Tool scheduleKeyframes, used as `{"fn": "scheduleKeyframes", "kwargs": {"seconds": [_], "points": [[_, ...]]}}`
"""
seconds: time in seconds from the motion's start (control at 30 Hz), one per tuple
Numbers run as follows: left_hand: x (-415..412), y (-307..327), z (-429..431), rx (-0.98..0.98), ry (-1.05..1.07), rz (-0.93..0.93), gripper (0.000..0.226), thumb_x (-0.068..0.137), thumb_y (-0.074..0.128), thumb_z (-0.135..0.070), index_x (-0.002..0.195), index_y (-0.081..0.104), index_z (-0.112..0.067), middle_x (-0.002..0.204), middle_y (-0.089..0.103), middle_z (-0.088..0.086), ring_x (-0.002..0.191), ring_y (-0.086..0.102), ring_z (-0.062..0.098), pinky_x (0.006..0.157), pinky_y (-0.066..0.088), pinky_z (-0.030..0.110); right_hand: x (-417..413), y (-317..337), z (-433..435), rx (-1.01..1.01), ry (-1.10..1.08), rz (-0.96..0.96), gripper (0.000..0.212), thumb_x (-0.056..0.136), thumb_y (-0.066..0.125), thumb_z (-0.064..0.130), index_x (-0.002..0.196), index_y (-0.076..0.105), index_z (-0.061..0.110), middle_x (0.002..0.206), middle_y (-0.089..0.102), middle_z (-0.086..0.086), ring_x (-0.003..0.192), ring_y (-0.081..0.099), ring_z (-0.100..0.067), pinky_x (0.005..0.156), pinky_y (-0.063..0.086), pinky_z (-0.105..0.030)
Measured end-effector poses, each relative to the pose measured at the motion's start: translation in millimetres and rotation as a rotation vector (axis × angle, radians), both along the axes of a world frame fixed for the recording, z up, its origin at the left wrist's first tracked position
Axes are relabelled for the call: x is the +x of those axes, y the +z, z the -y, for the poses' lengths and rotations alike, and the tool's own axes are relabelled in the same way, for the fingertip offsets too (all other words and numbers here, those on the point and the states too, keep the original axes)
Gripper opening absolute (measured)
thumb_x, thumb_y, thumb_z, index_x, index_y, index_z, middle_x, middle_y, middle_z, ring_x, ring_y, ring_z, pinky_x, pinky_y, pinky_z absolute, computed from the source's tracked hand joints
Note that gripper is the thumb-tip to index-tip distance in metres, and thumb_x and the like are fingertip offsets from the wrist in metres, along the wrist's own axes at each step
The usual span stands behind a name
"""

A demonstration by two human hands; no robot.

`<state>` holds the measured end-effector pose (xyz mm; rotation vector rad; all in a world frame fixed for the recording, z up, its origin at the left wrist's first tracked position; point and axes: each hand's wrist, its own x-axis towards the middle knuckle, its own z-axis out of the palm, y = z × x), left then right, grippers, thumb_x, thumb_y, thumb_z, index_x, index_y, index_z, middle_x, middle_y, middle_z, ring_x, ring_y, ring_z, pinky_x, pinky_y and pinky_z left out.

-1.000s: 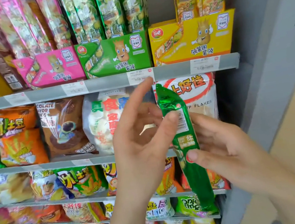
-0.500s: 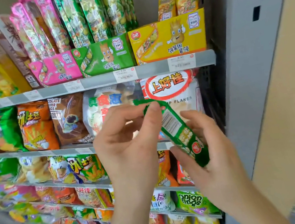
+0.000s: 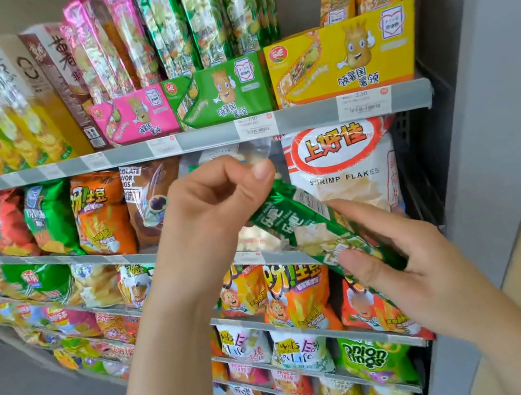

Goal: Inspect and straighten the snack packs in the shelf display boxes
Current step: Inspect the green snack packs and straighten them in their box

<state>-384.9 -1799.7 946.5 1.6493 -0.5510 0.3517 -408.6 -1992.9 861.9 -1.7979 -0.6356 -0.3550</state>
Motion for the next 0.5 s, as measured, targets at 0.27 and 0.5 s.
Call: {"fn": "scheduleKeyframes", "kwargs": {"seconds": [0.27, 0.5], "points": [[23, 1, -9, 0.3, 0.225, 0.22, 0.025, 0.085, 0.066, -0.041, 0.072, 0.061, -0.02, 0.062, 0.056, 0.006, 0.054, 0.042, 0.005, 0.05, 0.033, 0.023, 14, -2, -2, 0.142, 0.168, -0.24, 0.048, 0.079, 0.061, 0.048, 0.126, 0.056, 0.04, 0.127, 0.062, 0.024, 0.122, 0.056, 0.001, 0.094, 0.045, -0.011], [26, -7, -8, -0.059, -0.009, -0.01, 0.018, 0.081, 0.065, -0.034, 0.075, 0.079, -0.025, 0.066, 0.068, -0.012, 0.06, 0.056, 0.004, 0.054, 0.051, 0.023, 15, 3, -3, 0.219, 0.158, -0.194, 0.051, 0.089, 0.057, 0.035, 0.138, 0.052, 0.023, 0.129, 0.065, 0.012, 0.121, 0.059, -0.008, 0.093, 0.048, -0.016]]}}
